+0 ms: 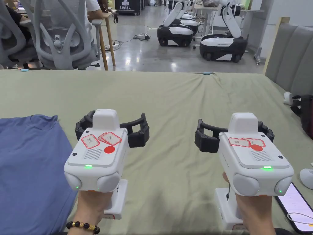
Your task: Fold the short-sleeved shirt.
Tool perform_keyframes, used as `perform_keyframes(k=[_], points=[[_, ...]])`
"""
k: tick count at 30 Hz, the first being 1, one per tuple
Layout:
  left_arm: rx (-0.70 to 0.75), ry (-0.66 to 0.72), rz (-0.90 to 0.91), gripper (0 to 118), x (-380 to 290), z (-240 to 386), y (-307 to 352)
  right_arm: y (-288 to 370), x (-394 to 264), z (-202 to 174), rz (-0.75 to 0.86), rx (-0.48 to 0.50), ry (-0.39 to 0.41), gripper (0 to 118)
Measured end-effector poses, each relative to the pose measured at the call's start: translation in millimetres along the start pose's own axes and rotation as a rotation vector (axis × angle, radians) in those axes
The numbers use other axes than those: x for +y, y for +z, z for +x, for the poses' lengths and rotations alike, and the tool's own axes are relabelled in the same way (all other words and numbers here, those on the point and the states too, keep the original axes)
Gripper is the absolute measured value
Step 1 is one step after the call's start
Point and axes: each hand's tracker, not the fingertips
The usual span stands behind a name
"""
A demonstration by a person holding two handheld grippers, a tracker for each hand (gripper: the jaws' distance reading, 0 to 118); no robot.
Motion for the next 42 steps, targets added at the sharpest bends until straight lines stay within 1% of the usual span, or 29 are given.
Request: perform_keyframes(k=[2, 3, 4, 5, 6, 7, 9, 10, 12, 14, 16, 17, 20, 25, 27, 28, 30, 32, 34, 35, 36, 37, 38, 39, 40, 41, 42], points=[[-0.004, 0.0, -0.008, 117, 0.0, -0.1, 0.6, -0.3, -0.4, -0.8, -0.006, 0.001, 0.003, 118], [-0.021, 0.002, -0.011, 104, 0.2, -1.0, 2.1, 0.4, -0.7, -1.0, -0.006, 0.009, 0.003, 111], [-0.035, 0.009, -0.002, 60, 0.4, -1.5, 4.2, 1.5, -0.8, -1.2, -0.005, 0.022, 0.002, 72], [-0.029, 0.009, 0.001, 9, 0.2, -0.8, 4.2, 1.1, -1.1, -2.1, -0.004, 0.017, 0.004, 17], [-0.011, 0.002, 0.0, 2, -0.2, 0.5, 2.4, -1.1, -1.9, -4.8, -0.024, -0.02, 0.031, 1], [0.027, -0.014, 0.002, 0, -2.8, 1.0, 6.1, 2.9, -1.1, -3.2, -0.03, -0.085, 0.065, 0], [-0.025, 0.009, -0.003, 0, -4.5, -2.3, 10.9, 3.7, -0.3, 0.9, -0.048, -0.002, 0.033, 0], [-0.024, 0.01, -0.006, 0, -5.2, -4.0, 12.7, -4.9, -7.8, 0.5, -0.05, 0.002, 0.031, 0], [0.021, 0.003, 0.005, 0, -5.1, -7.1, 13.8, -13.9, -17.1, -5.5, -0.039, -0.025, 0.05, 0], [0.025, 0.011, 0.006, 0, -4.1, -18.9, 17.8, -12.4, -10.2, -13.3, -0.044, -0.027, 0.052, 0], [0.057, 0.019, 0.005, 0, -0.2, -38.5, 20.7, -15.8, -3.7, -30.0, -0.04, 0.011, 0.051, 0], [0.101, 0.018, 0.006, 0, 1.3, -51.6, 25.2, -19.4, -1.7, -42.0, -0.032, 0.031, 0.052, 0], [0.225, 0.026, 0.017, 0, 6.4, -98.9, 47.3, -28.1, 11.1, -90.1, -0.013, 0.148, 0.06, 0], [0.455, -0.039, -0.013, 0, 10.6, -177.4, 100.4, -42.5, 16.4, -198.8, -0.003, 0.409, 0.065, 0], [0.495, -0.041, -0.026, 0, 9.1, -196.7, 116.9, -29.8, 23.3, -234.5, 0.041, 0.486, 0.077, 1], [0.509, -0.031, -0.033, 0, 10.5, -202.5, 118.1, -28.8, 24.9, -247.0, 0.046, 0.508, 0.073, 1], [0.516, -0.016, -0.04, 0, 9.9, -211.7, 122.8, -38.6, 22.7, -267.1, 0.029, 0.505, 0.066, 1], [0.513, -0.022, -0.048, 0, 9.9, -213.7, 118.4, -47.4, 24.0, -275.5, 0.012, 0.513, 0.063, 1], [0.506, -0.03, -0.064, 0, 7.6, -214.4, 108.3, -43.6, 24.5, -272.2, 0.015, 0.511, 0.067, 1], [0.495, -0.019, -0.101, 8, 7.1, -216.8, 98.8, -44.8, 24.7, -271.0, 0.013, 0.506, 0.071, 1], [0.453, -0.001, -0.158, 19, 8.8, -219.8, 83.3, -47.4, 24.8, -269.6, 0.01, 0.502, 0.076, 1], [0.397, 0.02, -0.224, 28, 10.6, -226.2, 67.8, -49.5, 24.3, -267.5, 0.007, 0.498, 0.08, 1], [0.355, 0.043, -0.31, 28, 13.6, -232.8, 48.6, -45.8, 22.7, -263.6, 0.01, 0.493, 0.081, 1], [0.315, 0.025, -0.388, 28, 15.6, -237.5, 29.0, -47.0, 20.7, -260.8, 0.01, 0.49, 0.079, 1], [0.282, 0.0, -0.44, 30, 15.7, -242.6, 6.5, -50.1, 18.3, -257.4, 0.007, 0.493, 0.075, 1], [0.257, 0.016, -0.496, 40, 15.2, -249.4, -16.8, -54.3, 15.3, -255.2, -0.003, 0.496, 0.075, 1], [0.243, 0.079, -0.531, 61, 11.8, -257.8, -37.7, -57.4, 10.6, -254.5, -0.01, 0.489, 0.078, 1]])
